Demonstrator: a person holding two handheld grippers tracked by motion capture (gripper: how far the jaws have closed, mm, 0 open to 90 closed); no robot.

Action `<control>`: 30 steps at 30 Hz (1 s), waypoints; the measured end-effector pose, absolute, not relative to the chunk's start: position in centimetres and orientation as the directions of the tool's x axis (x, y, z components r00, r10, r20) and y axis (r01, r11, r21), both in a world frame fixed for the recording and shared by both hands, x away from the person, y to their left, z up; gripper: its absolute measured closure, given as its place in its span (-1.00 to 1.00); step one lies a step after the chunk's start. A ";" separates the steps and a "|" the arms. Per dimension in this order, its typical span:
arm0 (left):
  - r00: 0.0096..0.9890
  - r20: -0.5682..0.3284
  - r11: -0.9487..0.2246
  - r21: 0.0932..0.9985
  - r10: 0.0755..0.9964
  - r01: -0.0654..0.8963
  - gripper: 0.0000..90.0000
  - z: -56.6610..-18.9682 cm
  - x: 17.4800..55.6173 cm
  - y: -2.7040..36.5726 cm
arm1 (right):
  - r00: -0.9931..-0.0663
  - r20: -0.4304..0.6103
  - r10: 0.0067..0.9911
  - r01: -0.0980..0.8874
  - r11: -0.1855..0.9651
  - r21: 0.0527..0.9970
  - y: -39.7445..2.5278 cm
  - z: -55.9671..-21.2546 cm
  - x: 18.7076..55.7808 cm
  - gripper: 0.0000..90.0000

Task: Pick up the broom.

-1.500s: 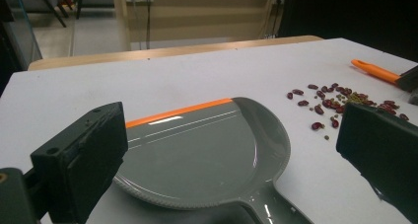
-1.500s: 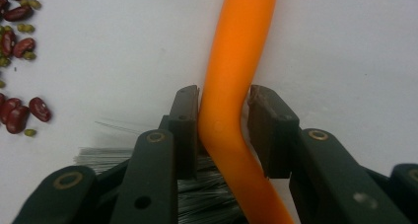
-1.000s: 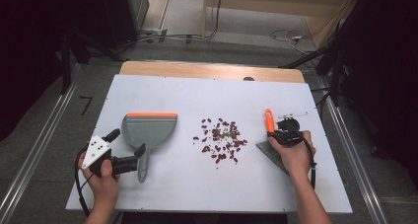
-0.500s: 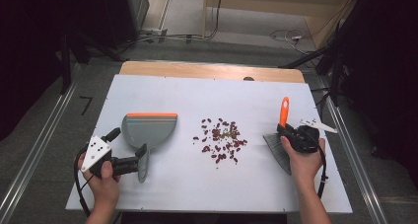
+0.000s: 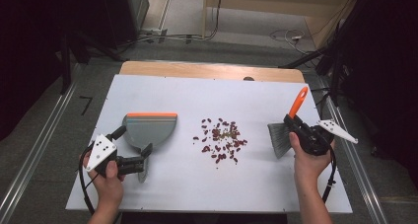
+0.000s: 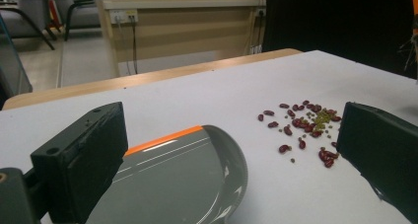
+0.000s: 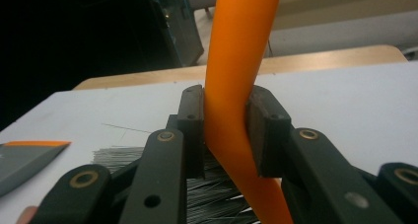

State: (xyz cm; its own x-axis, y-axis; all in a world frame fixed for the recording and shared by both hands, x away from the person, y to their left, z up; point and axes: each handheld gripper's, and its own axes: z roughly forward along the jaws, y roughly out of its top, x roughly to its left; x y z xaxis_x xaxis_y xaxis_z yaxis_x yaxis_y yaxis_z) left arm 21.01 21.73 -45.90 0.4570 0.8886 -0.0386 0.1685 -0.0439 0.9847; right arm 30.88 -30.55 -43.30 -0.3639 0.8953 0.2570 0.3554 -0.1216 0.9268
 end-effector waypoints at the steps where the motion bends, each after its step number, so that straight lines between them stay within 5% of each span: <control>1: 0.457 -0.039 -0.044 0.985 0.889 0.169 -1.00 -45.9 21.0 21.7 | -0.364 0.257 0.895 0.355 -0.122 0.927 -30.6 -43.3 30.9 0.53; 30: 0.581 -0.094 -0.003 0.986 0.809 0.164 -1.00 -44.2 21.4 16.9 | -0.558 0.258 0.788 0.286 -0.109 0.952 -24.3 -39.9 28.3 0.53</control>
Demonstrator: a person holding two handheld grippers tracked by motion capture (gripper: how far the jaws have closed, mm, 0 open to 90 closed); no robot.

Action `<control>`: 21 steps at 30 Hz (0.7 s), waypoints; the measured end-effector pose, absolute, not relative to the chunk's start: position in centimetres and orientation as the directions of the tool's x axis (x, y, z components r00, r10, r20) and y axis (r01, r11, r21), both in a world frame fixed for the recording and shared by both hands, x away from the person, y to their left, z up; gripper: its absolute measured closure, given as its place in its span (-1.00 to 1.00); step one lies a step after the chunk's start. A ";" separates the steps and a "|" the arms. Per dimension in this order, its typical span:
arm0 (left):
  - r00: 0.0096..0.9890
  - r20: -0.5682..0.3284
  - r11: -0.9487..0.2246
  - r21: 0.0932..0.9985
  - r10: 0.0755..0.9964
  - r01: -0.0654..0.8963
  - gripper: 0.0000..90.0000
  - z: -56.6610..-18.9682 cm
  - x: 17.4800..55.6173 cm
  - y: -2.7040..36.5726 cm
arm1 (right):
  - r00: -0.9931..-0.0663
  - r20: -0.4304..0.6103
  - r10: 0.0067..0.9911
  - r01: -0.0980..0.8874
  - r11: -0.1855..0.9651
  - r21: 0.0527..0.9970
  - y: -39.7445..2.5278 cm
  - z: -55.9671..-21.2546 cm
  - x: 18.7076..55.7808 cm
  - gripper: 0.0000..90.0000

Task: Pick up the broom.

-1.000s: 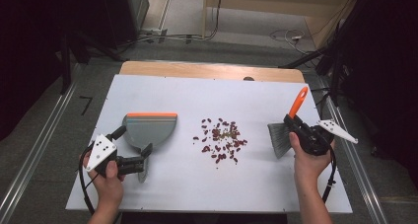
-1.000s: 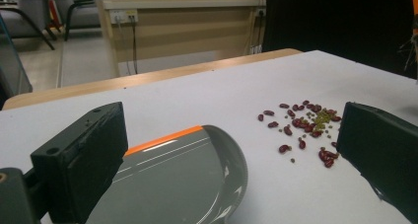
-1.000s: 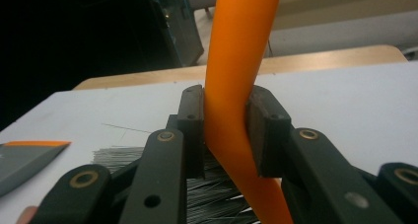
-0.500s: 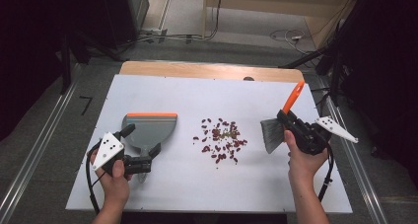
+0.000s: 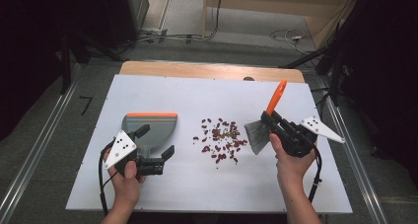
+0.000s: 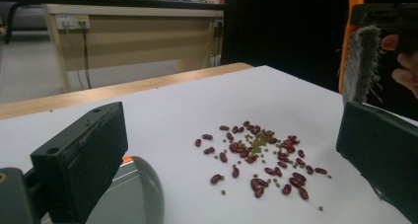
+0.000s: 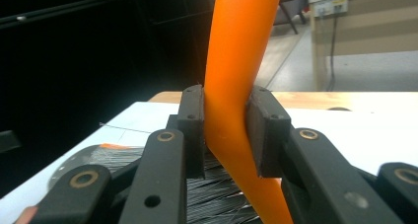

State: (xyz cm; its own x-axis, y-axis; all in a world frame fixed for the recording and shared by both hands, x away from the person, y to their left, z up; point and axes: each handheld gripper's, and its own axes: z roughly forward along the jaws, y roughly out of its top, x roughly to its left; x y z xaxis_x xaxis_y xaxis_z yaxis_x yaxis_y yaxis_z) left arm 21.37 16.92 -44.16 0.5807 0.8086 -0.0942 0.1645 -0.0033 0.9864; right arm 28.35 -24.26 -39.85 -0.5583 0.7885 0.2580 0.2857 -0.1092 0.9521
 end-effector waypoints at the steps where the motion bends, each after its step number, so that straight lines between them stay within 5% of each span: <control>1: 0.587 -0.101 0.001 0.986 0.804 0.168 -1.00 -44.0 21.3 16.5 | -0.564 0.255 0.785 0.284 -0.105 0.953 -23.9 -39.8 28.2 0.53; 21: 0.673 -0.116 -0.033 0.978 0.730 0.204 -1.00 -44.1 21.1 12.1 | -0.658 0.228 0.717 0.273 -0.055 0.961 -19.0 -39.8 26.3 0.53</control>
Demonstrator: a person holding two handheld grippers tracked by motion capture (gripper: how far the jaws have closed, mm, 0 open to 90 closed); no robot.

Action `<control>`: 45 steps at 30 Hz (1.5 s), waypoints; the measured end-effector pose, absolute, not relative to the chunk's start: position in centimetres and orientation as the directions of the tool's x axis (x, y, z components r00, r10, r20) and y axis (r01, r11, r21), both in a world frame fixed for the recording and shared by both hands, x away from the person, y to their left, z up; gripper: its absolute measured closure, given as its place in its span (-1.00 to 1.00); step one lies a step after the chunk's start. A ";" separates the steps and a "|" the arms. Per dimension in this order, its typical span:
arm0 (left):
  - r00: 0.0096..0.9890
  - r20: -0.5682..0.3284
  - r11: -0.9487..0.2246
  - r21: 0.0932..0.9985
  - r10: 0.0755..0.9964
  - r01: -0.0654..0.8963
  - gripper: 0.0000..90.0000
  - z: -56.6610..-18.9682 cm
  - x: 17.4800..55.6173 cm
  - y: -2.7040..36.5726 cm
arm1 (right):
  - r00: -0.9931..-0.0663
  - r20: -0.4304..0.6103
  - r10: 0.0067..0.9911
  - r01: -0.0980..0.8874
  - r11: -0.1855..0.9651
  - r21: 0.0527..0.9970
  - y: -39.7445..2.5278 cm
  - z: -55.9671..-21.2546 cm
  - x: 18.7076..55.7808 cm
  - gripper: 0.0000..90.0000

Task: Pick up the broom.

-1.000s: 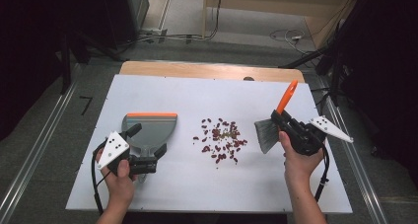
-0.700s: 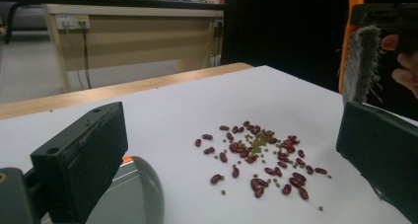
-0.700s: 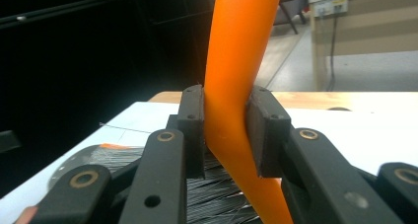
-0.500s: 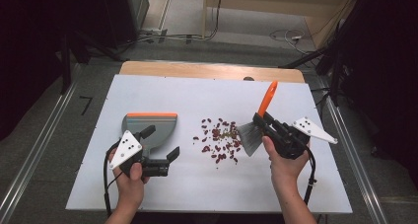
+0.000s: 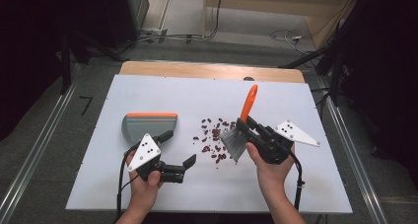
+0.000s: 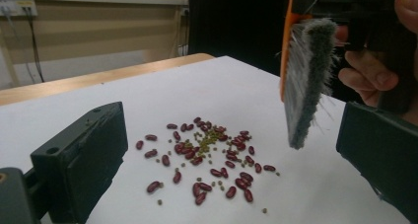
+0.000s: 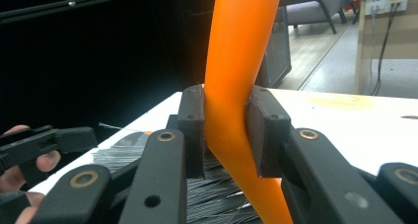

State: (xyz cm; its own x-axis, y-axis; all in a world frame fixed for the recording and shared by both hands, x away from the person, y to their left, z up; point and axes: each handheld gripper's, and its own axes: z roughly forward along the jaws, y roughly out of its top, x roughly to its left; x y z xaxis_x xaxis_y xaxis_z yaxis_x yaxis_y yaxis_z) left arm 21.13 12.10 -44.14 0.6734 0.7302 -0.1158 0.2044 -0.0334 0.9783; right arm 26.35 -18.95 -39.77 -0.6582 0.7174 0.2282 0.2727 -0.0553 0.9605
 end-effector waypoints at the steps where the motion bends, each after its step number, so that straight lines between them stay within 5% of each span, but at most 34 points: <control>1: 0.679 -0.119 -0.033 0.978 0.724 0.206 -1.00 -44.2 21.1 11.9 | -0.658 0.228 0.717 0.273 -0.055 0.961 -19.0 -39.8 26.3 0.53; 25: 0.742 -0.171 -0.076 0.955 0.649 0.287 -0.74 -45.8 21.0 7.7 | -0.725 0.207 0.657 0.253 -0.025 0.967 -15.2 -39.9 24.3 0.53; 45: 0.754 -0.174 -0.117 0.942 0.633 0.315 0.25 -46.5 21.0 6.2 | -0.744 0.191 0.641 0.237 -0.015 0.971 -13.9 -39.8 23.2 0.53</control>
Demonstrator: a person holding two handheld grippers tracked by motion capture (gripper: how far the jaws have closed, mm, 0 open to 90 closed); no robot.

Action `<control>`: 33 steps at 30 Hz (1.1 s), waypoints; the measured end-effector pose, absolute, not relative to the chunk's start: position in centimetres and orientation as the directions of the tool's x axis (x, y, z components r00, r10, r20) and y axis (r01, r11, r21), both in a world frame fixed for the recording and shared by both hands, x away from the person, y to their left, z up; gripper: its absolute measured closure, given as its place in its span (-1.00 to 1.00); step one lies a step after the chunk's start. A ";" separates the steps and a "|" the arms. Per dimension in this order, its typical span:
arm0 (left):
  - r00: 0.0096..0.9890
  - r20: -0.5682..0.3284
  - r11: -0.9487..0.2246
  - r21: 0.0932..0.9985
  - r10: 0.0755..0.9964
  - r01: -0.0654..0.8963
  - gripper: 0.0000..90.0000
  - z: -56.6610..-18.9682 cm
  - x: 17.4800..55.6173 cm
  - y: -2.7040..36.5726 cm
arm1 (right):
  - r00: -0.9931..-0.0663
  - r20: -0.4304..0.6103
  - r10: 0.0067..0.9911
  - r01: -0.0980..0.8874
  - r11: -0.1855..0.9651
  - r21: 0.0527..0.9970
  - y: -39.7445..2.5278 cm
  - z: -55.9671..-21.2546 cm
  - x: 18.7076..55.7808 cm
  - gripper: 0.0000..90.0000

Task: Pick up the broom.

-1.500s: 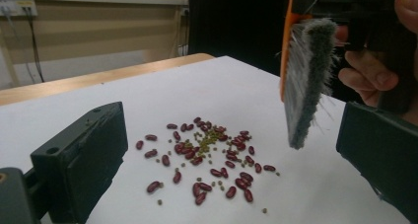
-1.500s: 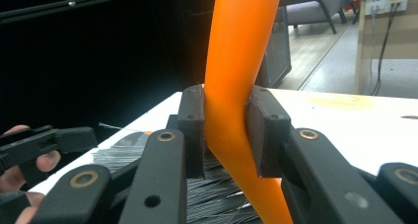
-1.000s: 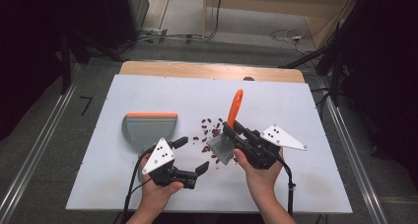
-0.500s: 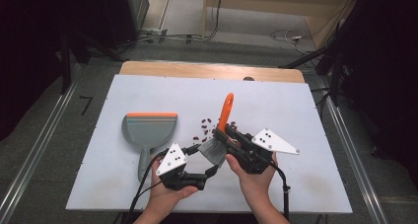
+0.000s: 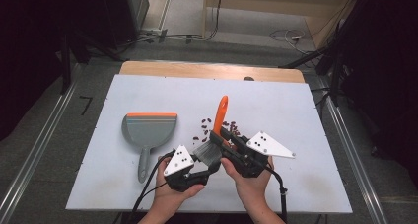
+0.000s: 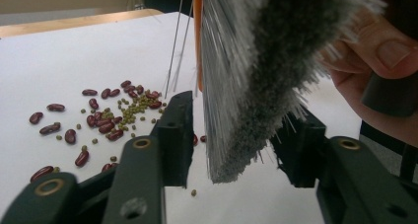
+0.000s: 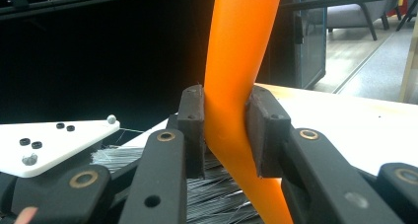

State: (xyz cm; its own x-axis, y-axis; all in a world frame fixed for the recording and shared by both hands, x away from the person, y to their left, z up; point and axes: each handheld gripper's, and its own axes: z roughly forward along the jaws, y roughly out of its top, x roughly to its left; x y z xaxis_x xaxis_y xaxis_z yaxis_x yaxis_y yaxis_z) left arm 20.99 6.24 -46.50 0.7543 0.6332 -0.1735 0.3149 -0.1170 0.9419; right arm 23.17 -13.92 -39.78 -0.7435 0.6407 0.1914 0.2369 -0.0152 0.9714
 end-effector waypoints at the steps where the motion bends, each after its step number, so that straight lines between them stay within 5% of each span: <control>1: 0.752 -0.175 -0.114 0.942 0.636 0.315 0.29 -46.5 21.0 6.3 | -0.745 0.190 0.640 0.236 -0.014 0.972 -13.9 -39.8 23.2 0.53; 14: 0.749 -0.182 -0.108 0.941 0.637 0.321 0.84 -46.2 21.1 6.7 | -0.750 0.178 0.636 0.224 -0.009 0.974 -13.7 -39.7 22.8 0.53; 26: 0.756 -0.163 -0.155 0.931 0.634 0.330 0.90 -45.8 21.5 7.8 | -0.790 0.151 0.594 0.228 0.058 0.972 -13.9 -39.4 23.6 0.37; 33: 0.795 -0.197 -0.132 0.936 0.574 0.327 0.90 -44.8 22.5 10.6 | -0.878 0.133 0.461 0.214 0.127 0.969 -15.3 -38.9 25.0 0.18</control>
State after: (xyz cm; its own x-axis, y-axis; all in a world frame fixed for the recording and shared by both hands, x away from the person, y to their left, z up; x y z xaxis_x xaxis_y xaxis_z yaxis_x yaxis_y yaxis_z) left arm 22.47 10.59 -44.83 0.7948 0.5741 -0.1968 0.3273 -0.1324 0.9356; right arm 24.96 -15.33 -38.91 -0.8775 0.4607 0.1330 0.2135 0.1270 0.9686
